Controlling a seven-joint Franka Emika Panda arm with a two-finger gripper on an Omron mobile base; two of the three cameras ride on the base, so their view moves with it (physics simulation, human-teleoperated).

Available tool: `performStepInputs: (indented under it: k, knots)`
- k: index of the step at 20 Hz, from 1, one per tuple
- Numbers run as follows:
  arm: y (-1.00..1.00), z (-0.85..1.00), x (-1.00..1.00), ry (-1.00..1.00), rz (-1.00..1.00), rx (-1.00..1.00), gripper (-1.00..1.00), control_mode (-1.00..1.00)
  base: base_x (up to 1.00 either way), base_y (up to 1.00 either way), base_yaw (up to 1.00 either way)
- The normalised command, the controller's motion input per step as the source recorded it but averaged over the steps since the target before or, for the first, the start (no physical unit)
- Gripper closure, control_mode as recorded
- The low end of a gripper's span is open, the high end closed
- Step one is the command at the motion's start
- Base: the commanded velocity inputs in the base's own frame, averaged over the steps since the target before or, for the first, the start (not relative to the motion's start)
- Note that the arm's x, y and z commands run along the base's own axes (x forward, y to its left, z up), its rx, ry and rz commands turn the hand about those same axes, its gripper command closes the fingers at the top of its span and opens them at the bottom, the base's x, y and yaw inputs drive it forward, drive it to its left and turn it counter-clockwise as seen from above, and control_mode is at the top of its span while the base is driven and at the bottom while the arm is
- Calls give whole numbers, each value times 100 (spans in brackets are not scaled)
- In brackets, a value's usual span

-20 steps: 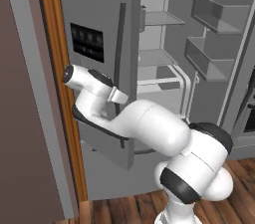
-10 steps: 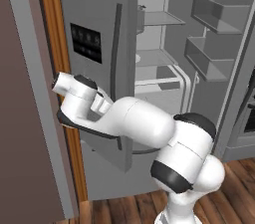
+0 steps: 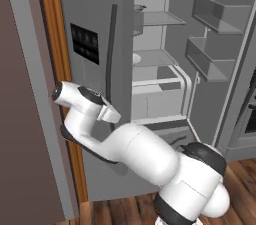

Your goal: Retrieve the steak from the fridge and place it on the saucepan with marinade on the stove.

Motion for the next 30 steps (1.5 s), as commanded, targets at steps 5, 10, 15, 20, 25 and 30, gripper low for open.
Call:
performStepInputs:
  k: [5, 10, 15, 20, 25, 30]
  knots:
    - [4, 4, 56, 18, 7, -4, -100, -100, 0, 0, 0]
    - [52, 26, 45, 23, 0, -9, -100, -100, 0, 0, 0]
    - [40, 41, 17, 17, 0, -13, -100, -100, 0, 0, 0]
    - [-21, 13, -84, 1, 0, -1, -100, -100, 0, 0, 0]
    - [-11, 19, -51, 0, 3, 0, -100, -100, 0, 0, 0]
    - [-61, 34, -93, 0, 1, 0, -100, -100, 0, 0, 0]
